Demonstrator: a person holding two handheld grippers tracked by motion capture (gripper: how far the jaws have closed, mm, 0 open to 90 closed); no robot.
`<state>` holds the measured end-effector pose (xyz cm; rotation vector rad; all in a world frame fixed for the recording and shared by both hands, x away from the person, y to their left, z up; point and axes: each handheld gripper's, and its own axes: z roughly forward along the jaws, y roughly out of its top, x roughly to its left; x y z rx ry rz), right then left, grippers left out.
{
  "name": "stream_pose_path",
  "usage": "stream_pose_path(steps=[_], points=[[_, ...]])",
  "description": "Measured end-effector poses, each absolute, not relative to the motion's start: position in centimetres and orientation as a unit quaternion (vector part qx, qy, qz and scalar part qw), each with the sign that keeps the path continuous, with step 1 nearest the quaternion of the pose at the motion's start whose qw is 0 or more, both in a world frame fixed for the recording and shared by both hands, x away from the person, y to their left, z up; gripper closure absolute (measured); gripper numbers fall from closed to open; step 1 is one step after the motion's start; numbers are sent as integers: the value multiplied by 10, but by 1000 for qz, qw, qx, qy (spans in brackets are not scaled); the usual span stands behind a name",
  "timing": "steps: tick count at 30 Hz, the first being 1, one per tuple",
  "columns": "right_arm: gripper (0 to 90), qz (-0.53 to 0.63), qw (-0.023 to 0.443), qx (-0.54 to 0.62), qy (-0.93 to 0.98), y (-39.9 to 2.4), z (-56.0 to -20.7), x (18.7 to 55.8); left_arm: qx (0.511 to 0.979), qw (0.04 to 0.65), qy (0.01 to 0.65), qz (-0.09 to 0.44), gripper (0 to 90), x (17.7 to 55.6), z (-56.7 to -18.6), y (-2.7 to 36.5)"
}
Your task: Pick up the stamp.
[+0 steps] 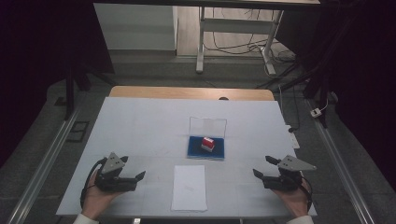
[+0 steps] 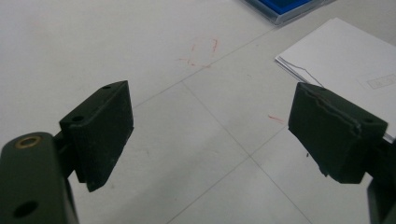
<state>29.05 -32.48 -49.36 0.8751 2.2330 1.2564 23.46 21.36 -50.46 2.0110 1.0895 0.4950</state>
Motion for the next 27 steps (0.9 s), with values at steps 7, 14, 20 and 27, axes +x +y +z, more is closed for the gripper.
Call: stream_pose_path(steps=[7, 14, 20, 27], points=[[265, 456, 218, 312, 805, -323, -489, 289, 792, 393, 424, 195, 145, 232, -503, 210], [273, 458, 212, 309, 806, -316, -480, 295, 796, 390, 419, 198, 145, 233, -503, 207], [275, 456, 206, 305, 810, -304, -474, 298, 797, 386, 417, 204, 152, 232, -506, 208], [277, 454, 204, 300, 814, -292, -464, 299, 798, 388, 415, 203, 155, 230, -506, 209]])
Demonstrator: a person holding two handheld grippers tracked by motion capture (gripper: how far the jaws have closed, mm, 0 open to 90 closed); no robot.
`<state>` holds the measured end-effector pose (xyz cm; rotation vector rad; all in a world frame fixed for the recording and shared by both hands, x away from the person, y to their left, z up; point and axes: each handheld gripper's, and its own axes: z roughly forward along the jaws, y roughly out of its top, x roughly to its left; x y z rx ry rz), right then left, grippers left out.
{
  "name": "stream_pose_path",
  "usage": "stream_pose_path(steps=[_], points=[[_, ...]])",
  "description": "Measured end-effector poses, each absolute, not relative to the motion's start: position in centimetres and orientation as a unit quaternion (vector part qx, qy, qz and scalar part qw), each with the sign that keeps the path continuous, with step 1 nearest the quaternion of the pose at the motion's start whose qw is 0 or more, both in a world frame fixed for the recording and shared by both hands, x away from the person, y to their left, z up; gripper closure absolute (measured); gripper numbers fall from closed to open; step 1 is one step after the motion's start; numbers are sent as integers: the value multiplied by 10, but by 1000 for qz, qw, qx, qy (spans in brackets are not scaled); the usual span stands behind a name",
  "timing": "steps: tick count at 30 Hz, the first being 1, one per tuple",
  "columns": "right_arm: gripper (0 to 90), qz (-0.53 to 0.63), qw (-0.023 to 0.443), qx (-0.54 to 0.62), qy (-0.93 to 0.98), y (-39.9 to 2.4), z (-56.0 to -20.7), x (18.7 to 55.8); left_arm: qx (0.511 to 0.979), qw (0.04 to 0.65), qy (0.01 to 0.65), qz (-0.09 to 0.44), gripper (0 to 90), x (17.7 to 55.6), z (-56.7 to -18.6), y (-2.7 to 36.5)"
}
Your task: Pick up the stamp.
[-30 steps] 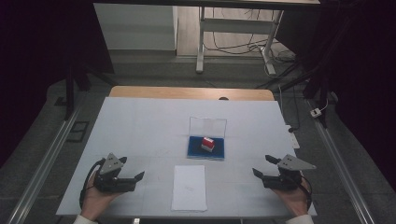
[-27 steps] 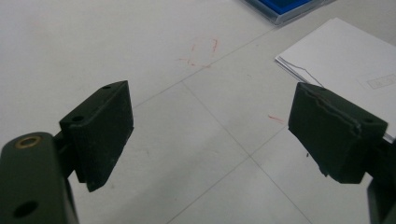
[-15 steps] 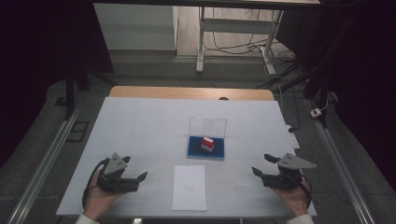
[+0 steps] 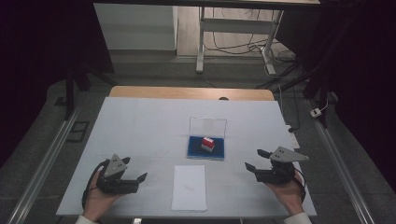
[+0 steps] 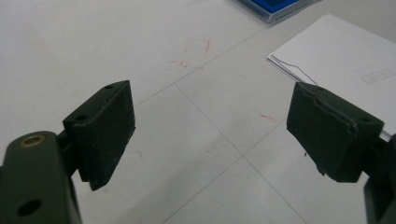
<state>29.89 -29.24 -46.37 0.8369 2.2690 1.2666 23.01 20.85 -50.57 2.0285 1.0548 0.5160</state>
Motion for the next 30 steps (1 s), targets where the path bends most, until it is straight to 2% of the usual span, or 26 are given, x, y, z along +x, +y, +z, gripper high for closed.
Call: stream_pose_path(steps=[30], points=[[275, 438, 167, 274, 840, -243, -445, 341, 801, 380, 419, 195, 156, 233, -509, 209]])
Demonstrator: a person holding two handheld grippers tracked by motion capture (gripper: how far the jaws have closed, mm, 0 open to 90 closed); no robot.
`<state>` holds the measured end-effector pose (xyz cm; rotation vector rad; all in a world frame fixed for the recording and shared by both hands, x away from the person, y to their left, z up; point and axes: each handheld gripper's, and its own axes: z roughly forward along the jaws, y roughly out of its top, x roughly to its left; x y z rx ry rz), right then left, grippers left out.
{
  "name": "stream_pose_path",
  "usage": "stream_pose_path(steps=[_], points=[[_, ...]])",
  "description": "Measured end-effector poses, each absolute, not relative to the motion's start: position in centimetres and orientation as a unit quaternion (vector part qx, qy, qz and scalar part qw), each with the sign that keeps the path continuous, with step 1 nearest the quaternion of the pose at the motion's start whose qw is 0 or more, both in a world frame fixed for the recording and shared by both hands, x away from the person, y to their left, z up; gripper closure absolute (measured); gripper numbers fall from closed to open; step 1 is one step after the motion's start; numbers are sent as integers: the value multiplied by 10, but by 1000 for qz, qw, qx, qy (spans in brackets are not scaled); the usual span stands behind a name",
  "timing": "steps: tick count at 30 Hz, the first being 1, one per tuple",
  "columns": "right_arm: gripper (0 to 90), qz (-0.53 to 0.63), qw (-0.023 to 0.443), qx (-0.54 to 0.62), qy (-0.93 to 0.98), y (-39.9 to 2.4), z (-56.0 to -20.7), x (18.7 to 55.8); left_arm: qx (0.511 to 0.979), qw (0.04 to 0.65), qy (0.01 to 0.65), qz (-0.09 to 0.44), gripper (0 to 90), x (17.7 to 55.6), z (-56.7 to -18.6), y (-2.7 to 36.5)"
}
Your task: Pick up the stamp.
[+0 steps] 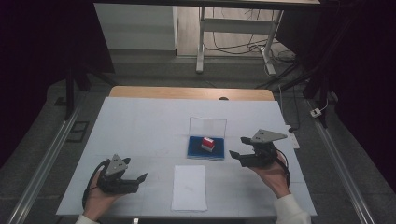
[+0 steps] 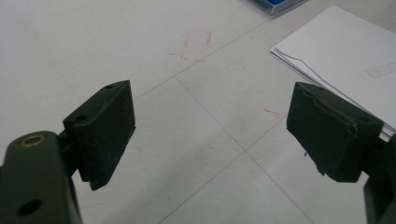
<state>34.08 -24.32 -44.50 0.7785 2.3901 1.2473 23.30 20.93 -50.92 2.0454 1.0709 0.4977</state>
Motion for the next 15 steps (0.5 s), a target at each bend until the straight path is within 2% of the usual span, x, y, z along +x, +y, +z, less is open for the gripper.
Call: stream_pose_path(steps=[15], points=[[276, 432, 159, 270, 846, -221, -445, 358, 801, 376, 421, 197, 155, 233, -510, 209]])
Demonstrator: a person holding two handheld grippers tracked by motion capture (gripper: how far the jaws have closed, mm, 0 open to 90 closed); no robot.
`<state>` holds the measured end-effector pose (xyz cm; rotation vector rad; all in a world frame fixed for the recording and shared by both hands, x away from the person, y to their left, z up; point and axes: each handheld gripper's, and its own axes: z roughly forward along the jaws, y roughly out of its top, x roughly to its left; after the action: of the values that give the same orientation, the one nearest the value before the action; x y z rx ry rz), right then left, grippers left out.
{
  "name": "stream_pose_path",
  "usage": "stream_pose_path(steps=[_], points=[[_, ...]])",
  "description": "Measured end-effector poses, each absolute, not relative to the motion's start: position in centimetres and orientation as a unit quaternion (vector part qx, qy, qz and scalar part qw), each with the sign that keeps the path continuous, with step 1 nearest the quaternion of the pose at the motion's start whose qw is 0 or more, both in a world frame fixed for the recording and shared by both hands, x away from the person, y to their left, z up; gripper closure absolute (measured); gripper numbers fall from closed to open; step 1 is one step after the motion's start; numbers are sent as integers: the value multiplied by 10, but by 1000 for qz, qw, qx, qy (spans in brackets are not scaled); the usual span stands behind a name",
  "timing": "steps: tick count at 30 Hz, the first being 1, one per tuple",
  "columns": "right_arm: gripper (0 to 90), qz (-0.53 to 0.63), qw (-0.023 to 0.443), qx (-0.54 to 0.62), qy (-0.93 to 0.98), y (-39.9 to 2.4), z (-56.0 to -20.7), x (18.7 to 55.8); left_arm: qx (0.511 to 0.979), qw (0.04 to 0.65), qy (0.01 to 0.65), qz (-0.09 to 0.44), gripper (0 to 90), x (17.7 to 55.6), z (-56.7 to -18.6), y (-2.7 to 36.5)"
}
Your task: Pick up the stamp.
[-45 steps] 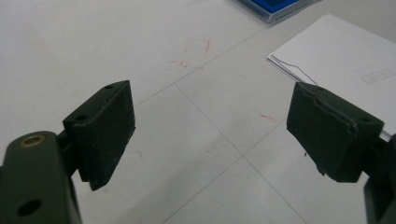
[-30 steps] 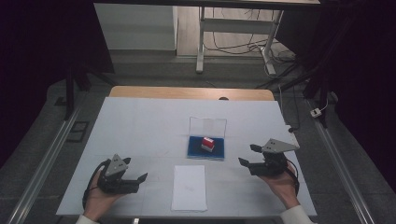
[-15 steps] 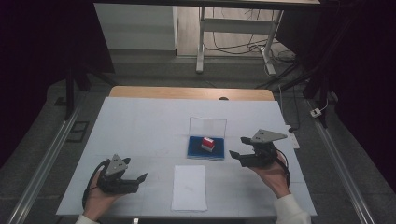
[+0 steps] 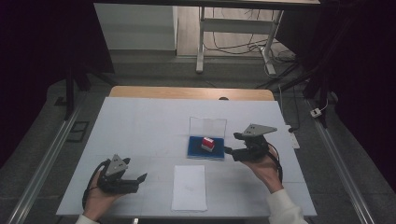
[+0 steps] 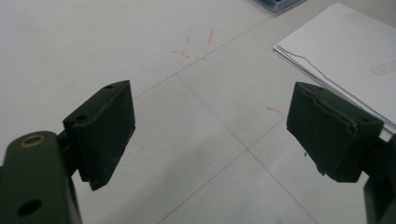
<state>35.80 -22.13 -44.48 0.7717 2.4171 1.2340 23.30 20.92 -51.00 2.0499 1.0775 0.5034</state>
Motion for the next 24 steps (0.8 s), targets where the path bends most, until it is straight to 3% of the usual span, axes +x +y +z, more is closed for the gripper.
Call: stream_pose_path(steps=[24], points=[[284, 401, 126, 250, 872, -181, -468, 387, 806, 367, 421, 198, 157, 231, -513, 208]])
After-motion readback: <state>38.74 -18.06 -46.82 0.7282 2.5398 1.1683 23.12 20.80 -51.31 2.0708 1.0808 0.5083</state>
